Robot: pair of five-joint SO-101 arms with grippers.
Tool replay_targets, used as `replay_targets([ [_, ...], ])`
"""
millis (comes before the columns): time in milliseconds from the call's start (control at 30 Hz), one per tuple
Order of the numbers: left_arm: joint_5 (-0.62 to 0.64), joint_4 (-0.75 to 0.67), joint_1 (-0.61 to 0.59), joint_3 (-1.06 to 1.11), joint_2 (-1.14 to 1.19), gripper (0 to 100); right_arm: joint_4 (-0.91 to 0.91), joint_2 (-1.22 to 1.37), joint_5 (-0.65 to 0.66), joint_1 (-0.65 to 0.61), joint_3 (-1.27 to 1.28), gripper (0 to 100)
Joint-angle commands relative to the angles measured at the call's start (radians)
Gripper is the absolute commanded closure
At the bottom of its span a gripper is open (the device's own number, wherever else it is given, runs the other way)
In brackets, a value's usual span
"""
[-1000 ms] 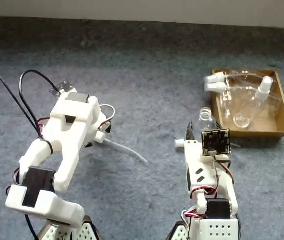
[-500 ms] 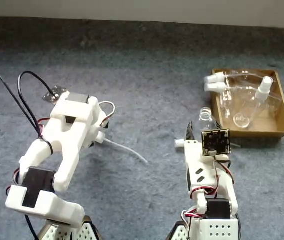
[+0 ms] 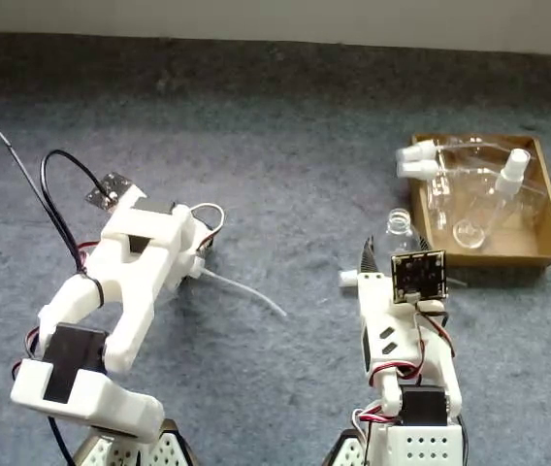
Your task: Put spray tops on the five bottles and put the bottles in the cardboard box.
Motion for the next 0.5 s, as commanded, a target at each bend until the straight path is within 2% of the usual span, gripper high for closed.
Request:
replay_targets([
  [0,0.012,-0.015,0.058,0.005,-0.004,80,-0.027,-0.013,0.000,-0.008,0.051,86.4],
  [200,0.012,-0.021,0.065,0.016,-0.004,99,-0.027,-0.013,0.000,-0.008,0.051,86.4],
  [467,0.003,-0.018,0.064,0.018,-0.005,97,-0.027,-0.013,0.000,-0.008,0.051,86.4],
])
